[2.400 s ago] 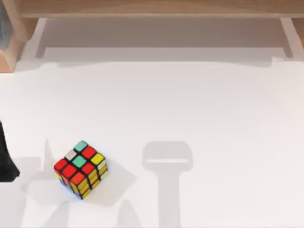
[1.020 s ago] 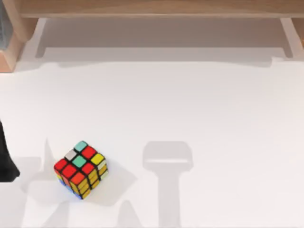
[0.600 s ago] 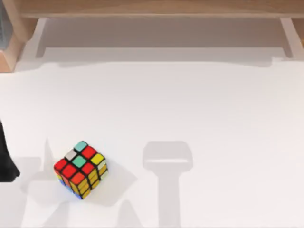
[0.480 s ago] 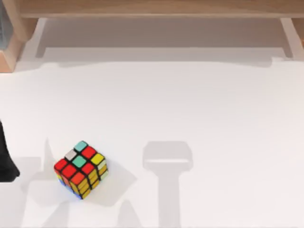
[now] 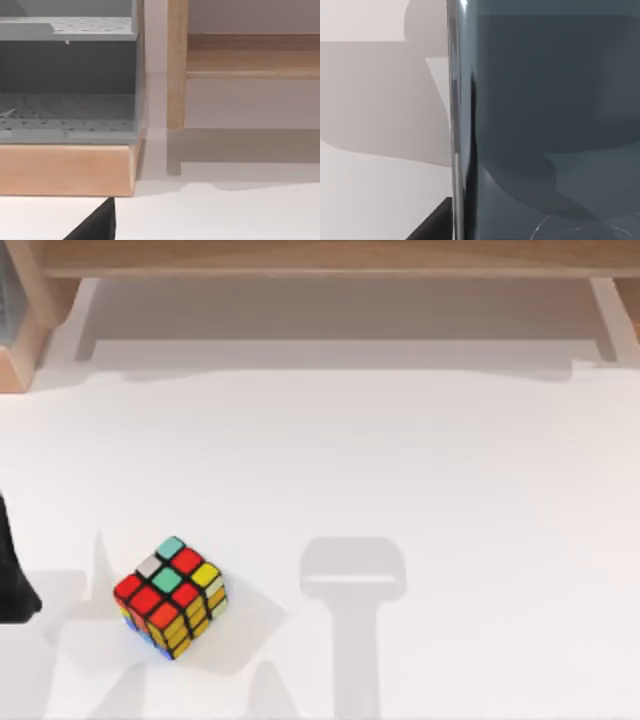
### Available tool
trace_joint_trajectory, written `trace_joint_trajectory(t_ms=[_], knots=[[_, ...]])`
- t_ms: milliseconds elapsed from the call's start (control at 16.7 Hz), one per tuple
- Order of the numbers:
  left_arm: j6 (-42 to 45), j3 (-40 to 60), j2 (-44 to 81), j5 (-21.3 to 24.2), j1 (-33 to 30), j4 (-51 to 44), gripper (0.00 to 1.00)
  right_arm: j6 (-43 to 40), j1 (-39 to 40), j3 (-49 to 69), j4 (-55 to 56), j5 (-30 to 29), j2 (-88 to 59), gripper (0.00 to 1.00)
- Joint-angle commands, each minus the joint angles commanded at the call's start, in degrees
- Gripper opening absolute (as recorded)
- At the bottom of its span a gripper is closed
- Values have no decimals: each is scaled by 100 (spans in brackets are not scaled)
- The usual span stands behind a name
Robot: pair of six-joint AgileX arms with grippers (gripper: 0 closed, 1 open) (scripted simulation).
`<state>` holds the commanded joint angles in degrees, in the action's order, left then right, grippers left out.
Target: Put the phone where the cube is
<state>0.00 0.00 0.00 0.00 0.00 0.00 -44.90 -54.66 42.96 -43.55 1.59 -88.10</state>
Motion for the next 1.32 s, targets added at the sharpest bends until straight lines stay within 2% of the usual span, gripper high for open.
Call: trace_joint_trajectory(t_ms=[300, 600, 960, 1320], knots=[[0, 0, 0, 0, 0, 0, 100, 227, 232, 453, -51, -19, 196, 0], [0, 0, 0, 0, 0, 0, 100, 996, 1075, 1700, -233, -57, 26, 0], [0, 0, 0, 0, 0, 0, 100, 2458, 2688, 3496, -636, -111, -716, 0], [0, 0, 0, 0, 0, 0, 100, 4340, 4718, 4868, -1178, -121, -1564, 0]])
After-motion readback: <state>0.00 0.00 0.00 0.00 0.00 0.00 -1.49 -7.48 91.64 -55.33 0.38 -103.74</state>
